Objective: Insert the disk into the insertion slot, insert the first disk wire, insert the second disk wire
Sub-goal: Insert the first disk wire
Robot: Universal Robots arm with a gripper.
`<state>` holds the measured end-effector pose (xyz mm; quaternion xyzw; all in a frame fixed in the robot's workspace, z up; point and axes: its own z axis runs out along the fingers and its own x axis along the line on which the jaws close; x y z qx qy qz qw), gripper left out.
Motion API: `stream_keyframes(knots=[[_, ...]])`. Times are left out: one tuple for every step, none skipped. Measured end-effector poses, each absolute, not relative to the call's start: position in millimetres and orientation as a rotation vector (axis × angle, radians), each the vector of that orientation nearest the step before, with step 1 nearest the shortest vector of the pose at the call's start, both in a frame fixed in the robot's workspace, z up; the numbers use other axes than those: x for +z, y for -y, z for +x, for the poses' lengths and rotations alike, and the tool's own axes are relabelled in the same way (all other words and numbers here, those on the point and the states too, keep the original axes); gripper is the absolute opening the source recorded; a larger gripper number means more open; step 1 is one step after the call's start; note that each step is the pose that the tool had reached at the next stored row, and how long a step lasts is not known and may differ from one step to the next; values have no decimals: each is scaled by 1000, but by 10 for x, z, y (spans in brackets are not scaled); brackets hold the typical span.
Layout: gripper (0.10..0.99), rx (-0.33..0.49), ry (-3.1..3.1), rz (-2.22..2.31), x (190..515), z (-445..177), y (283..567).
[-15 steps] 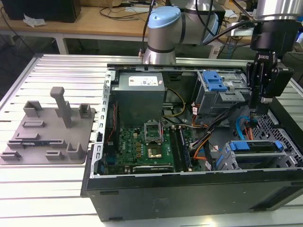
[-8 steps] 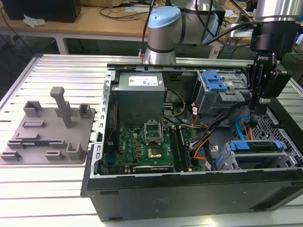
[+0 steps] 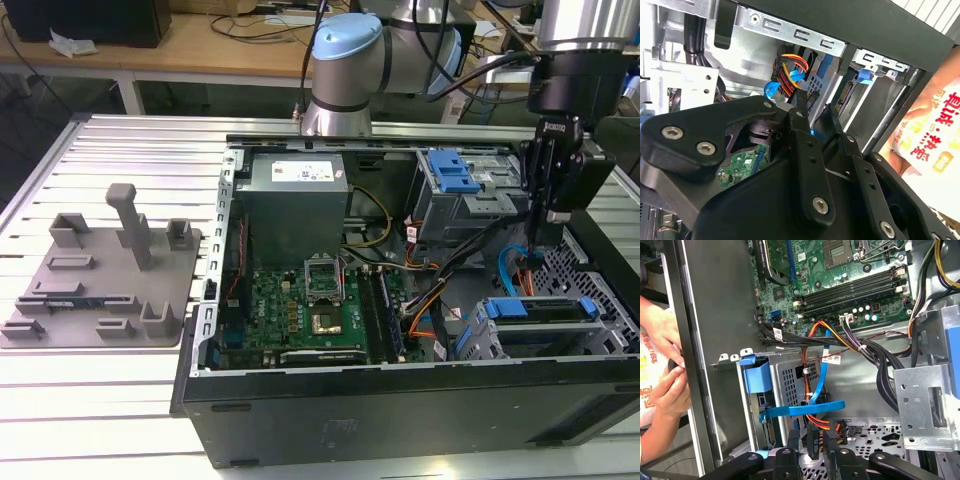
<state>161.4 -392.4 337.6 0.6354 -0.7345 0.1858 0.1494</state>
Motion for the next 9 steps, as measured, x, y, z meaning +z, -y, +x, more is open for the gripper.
stream_keyframes(knots=[[325,534,2111,1826,3372,1614,3924],[325,535,2110,1825,3368,1614,3925],[325,537,2109,1824,3367,1614,3925],[325,541,2106,1822,3365,1614,3925],[325,545,2104,1820,3363,1614,3925],[325,547,2102,1819,3363,1615,3925],[325,547,2102,1818,3363,1615,3925],[325,547,2102,1818,3363,1615,3925],[325,547,2102,1818,3362,1615,3925]])
